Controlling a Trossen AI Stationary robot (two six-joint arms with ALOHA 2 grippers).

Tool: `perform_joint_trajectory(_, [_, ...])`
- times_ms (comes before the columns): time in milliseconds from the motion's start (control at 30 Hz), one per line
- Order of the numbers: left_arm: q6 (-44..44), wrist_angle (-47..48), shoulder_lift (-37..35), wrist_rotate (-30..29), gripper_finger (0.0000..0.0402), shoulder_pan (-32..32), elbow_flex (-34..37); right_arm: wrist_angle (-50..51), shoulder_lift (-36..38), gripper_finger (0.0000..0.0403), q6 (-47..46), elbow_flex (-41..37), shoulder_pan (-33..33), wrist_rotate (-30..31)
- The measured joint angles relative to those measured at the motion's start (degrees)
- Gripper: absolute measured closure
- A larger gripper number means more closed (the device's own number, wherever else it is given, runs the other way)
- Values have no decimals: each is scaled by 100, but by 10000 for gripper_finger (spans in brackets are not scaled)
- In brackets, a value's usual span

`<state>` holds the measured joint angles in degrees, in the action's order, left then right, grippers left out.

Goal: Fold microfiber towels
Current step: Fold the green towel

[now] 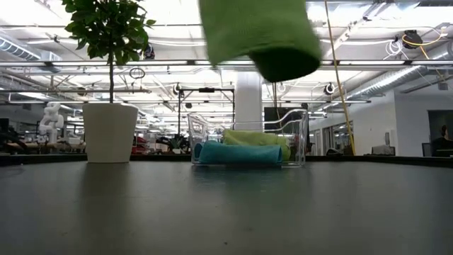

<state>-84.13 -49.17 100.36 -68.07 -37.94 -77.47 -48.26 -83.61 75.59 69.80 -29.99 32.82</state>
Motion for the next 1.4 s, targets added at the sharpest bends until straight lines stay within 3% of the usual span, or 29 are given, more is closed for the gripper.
perform_joint_trajectory(167, [375, 278, 2, 220, 211, 47, 0, 74, 4, 403, -87, 0, -7, -147])
perform_joint_trajectory(433, [32, -243, -7, 119, 220, 190, 0, 447, 4, 403, -251, 0, -1, -136])
perform_joint_trajectory(567, [-128, -191, -15, 50, 277, 112, 0, 541, 4, 403, -14, 0, 4, 45])
perform_joint_trajectory(700, [-82, -43, -233, 30, 369, -65, 2, 652, 2, 403, 203, 0, 4, 273])
perform_joint_trajectory(800, [28, 172, -434, -59, 389, -170, 2, 665, 2, 403, 373, 0, 12, 494])
perform_joint_trajectory(1200, [2310, 2907, -1433, -307, 397, -180, 3, 797, 142, 403, 516, -151, 107, 515])
perform_joint_trajectory(1400, [3347, 4298, -1995, 407, 398, 540, 2, 748, 214, 403, 834, -151, 561, 168])
